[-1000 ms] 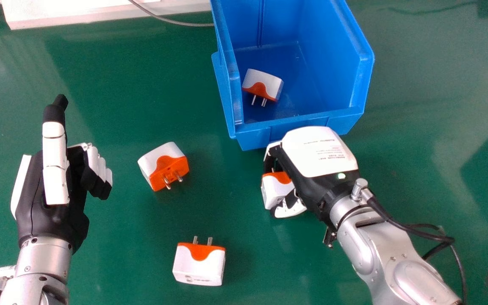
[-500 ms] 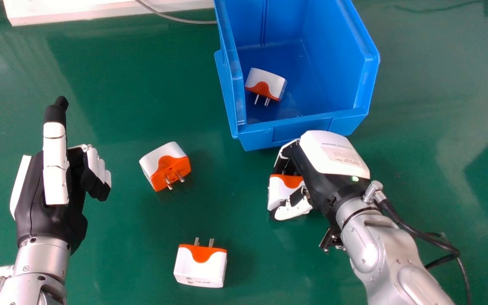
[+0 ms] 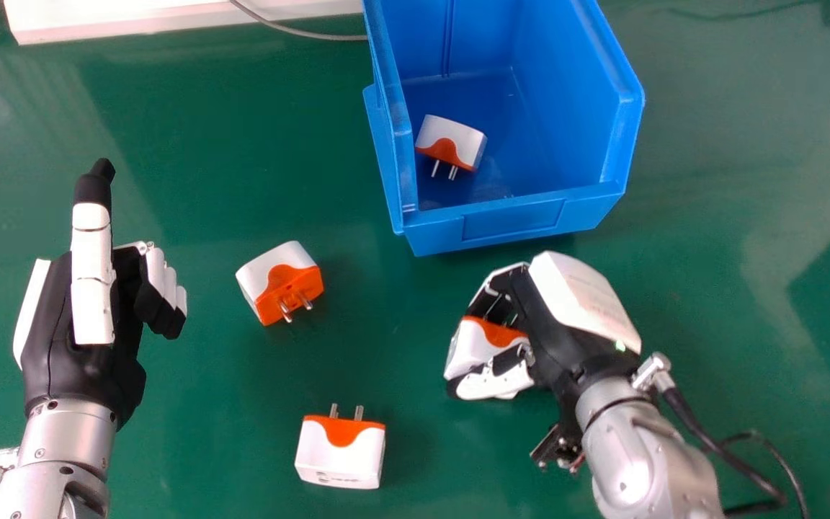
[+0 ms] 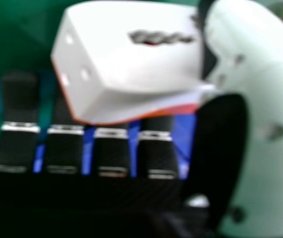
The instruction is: Pick all objects and put in blue box
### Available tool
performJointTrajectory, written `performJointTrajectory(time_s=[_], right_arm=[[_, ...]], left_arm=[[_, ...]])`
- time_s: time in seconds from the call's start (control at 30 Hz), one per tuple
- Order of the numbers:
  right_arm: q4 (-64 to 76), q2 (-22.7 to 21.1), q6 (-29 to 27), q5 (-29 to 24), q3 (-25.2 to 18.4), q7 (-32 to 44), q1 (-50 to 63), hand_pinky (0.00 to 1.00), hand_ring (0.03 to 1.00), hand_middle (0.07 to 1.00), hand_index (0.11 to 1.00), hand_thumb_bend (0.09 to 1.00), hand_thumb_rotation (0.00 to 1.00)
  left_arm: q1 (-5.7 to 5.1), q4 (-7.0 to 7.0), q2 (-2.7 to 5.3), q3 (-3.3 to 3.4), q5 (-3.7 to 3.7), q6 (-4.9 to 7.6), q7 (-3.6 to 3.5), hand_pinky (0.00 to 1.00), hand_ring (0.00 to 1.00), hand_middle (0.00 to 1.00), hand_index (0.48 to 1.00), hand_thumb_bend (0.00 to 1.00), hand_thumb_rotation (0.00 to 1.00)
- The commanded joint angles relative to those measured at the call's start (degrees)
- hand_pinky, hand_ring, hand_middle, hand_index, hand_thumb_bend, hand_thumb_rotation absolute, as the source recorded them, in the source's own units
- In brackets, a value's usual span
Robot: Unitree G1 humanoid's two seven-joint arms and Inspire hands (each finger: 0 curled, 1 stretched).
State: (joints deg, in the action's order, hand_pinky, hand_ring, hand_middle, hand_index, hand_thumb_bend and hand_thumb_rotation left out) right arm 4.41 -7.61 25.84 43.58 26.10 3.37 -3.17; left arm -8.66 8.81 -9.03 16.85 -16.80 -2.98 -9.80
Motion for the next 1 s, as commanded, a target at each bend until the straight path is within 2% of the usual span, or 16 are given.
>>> performJointTrajectory(time_s=[0.0, 0.1, 0.17, 0.4, 0.53, 0.73, 0.97], right_arm=[[6.1, 1.1, 1.3, 1.0, -0.3, -0.4, 1.6, 0.36, 0.438, 0.526, 0.479, 0.499, 0.00], [10.9, 1.9, 2.9, 1.9, 0.1, -1.0, 4.2, 0.36, 0.438, 0.525, 0.485, 0.498, 0.00], [13.9, 2.5, 3.6, 3.1, 0.5, -1.9, 5.9, 0.35, 0.438, 0.523, 0.497, 0.497, 0.00], [21.6, 3.8, 2.2, 5.4, 0.8, -5.1, 10.6, 0.34, 0.436, 0.529, 0.510, 0.494, 0.00], [26.5, 4.3, 1.5, 6.4, 1.1, -5.7, 12.1, 0.33, 0.435, 0.531, 0.518, 0.493, 0.00], [29.5, 4.6, 0.0, 9.2, 0.7, -5.8, 10.1, 0.33, 0.434, 0.532, 0.529, 0.491, 0.00], [24.1, 2.2, -5.8, 8.5, -3.8, -5.3, -0.9, 0.33, 0.437, 0.530, 0.520, 0.492, 0.00]], left_arm=[[0.15, 0.62, -0.70, 0.38, 0.17, 0.62, -0.20, 0.00, 0.00, 0.00, 1.000, 0.65, 1.00], [-0.02, 1.15, -0.70, 0.28, 0.13, 0.36, -0.11, 0.00, 0.00, 0.00, 1.000, 0.65, 1.00], [0.00, 0.98, -0.73, 0.32, 0.02, 0.44, -0.20, 0.00, 0.00, 0.00, 1.000, 0.65, 1.00], [0.14, 1.39, -0.64, 0.09, 0.07, 0.12, 0.01, 0.00, 0.00, 0.00, 1.000, 0.65, 1.00], [0.50, 0.63, -0.69, 0.11, 0.18, 0.48, -0.07, 0.00, 0.00, 0.00, 1.000, 0.65, 1.00], [1.13, -1.36, -0.72, 0.29, 0.15, 1.59, -0.58, 0.00, 0.00, 0.00, 1.000, 0.66, 1.00], [1.79, -1.99, -0.38, -0.14, 0.39, 1.97, -0.36, 0.00, 0.00, 0.00, 1.000, 0.66, 1.00]])
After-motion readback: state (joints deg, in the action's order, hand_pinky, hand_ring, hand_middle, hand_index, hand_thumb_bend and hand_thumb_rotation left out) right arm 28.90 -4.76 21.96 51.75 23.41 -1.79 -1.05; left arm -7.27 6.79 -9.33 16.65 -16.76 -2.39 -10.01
